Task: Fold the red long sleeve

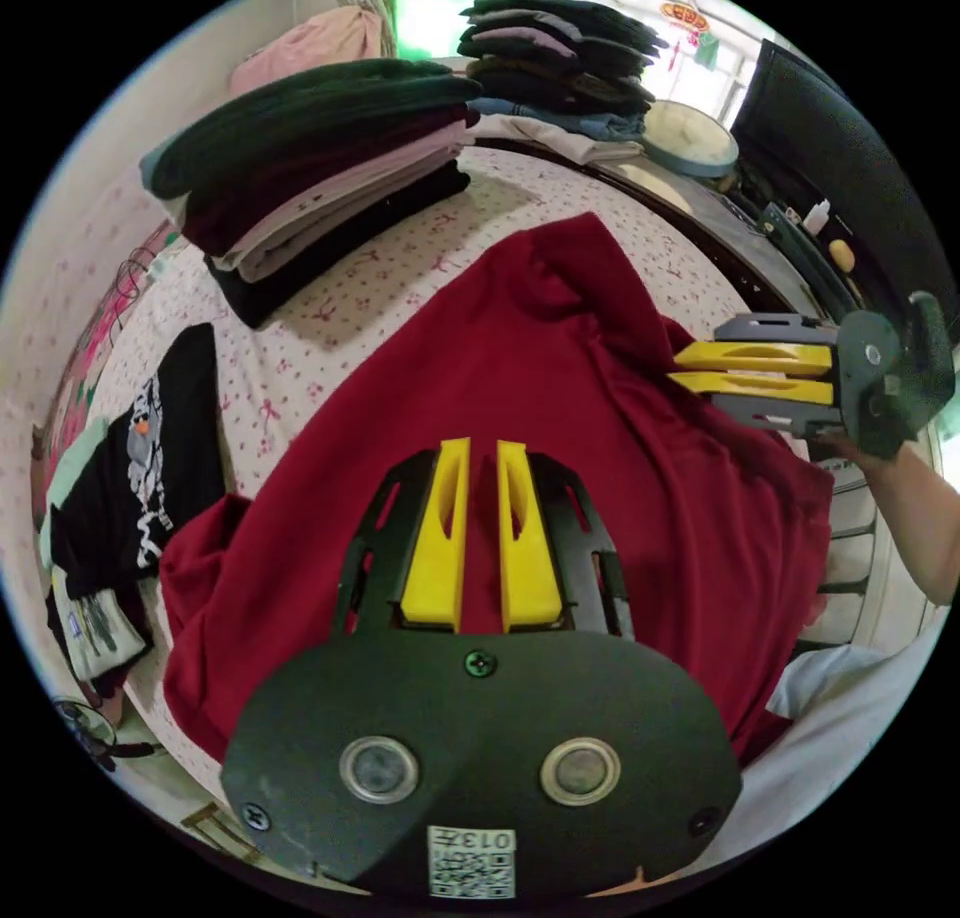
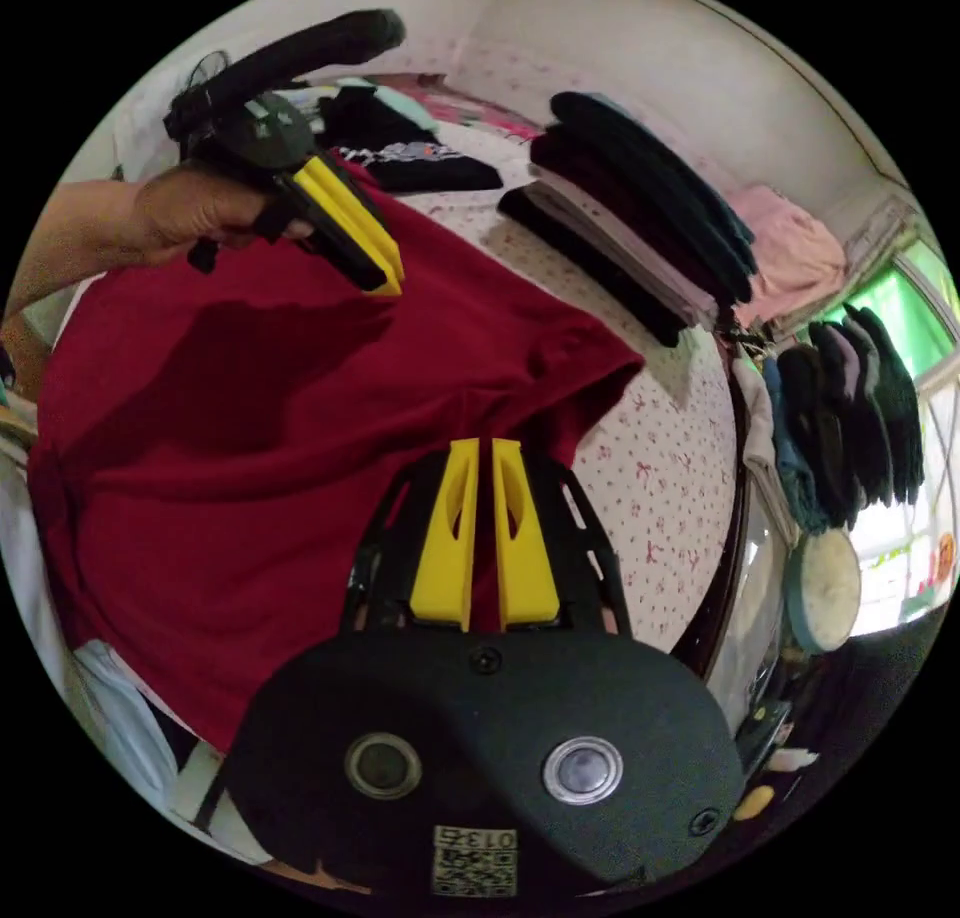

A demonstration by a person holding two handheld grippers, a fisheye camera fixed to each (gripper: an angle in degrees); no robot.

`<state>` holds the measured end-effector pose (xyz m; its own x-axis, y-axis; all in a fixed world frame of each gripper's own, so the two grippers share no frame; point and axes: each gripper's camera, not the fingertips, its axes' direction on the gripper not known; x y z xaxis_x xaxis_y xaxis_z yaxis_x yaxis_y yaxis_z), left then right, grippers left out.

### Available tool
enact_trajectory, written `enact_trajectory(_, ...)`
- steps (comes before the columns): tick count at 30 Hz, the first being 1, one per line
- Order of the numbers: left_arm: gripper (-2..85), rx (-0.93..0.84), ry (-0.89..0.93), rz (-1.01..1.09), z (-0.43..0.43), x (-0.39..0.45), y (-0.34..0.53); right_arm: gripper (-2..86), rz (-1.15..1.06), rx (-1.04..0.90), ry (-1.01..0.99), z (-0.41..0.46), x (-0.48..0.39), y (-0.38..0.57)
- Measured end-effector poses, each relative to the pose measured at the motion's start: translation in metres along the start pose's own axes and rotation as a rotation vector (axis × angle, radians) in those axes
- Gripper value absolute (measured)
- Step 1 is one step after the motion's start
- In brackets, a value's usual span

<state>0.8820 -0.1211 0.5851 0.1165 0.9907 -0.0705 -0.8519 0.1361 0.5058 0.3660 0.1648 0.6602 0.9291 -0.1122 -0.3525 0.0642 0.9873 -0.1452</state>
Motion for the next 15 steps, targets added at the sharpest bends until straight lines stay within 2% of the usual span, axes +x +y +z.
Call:
enact_trajectory(3,5.7,0.029,-0.027,0.017,0.008,-0.006,-0.028,2.2,0.206,0.028,0.036,-0.015,0.022,0.028)
enact_trajectory(5,6.0,0.049,-0.023,0.029,0.014,-0.01,-0.048,2.7,0.374,0.009,-0.019,-0.022,0.048,0.059)
enact_trajectory(11,8.8,0.055,0.041,0.099,0.049,-0.014,-0.12,7.4,0.611,0.052,-0.313,-0.033,0.055,0.134)
enact_trajectory(15,11.9,0.048,0.104,0.177,0.079,-0.006,-0.161,9.4,0.643,-0.01,-0.381,-0.029,0.036,0.161)
